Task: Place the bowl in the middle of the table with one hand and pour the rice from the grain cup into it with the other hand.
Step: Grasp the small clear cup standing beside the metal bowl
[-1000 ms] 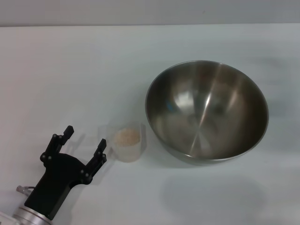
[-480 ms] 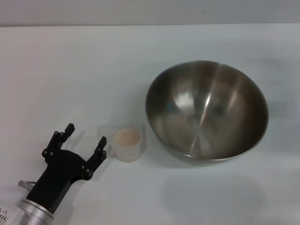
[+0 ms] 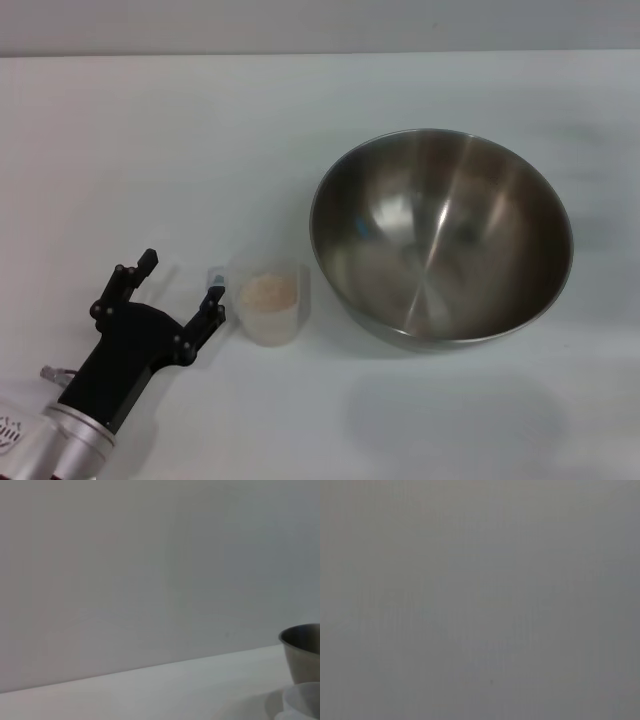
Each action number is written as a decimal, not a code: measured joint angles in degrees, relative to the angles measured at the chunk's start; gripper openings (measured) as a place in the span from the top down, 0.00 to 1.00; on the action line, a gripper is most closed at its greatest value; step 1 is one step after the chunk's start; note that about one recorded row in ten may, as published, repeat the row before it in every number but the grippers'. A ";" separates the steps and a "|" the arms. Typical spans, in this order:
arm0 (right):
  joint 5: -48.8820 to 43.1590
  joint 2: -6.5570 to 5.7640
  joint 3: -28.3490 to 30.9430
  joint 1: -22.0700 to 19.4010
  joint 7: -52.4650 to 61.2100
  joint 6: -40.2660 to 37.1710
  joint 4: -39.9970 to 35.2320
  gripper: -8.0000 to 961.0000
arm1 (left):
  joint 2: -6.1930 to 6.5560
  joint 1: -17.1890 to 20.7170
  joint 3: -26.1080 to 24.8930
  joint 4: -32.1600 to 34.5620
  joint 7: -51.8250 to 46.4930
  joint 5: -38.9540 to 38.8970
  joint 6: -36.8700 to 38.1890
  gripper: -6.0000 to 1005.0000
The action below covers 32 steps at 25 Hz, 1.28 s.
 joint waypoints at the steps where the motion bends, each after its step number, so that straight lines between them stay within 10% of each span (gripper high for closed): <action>1: 0.00 -0.01 0.00 0.02 0.00 0.00 0.00 0.56 | 0.00 -0.20 -0.24 0.00 0.00 0.00 -0.29 0.17; 13: 0.00 -0.13 0.00 0.40 0.00 0.11 -0.02 0.56 | -0.17 -1.58 -2.46 -0.17 -0.02 0.01 -1.81 0.17; 32: 0.13 -0.14 0.00 0.42 0.04 0.09 -0.53 0.56 | -0.34 -2.66 -2.48 -0.11 -0.12 0.03 -2.31 0.76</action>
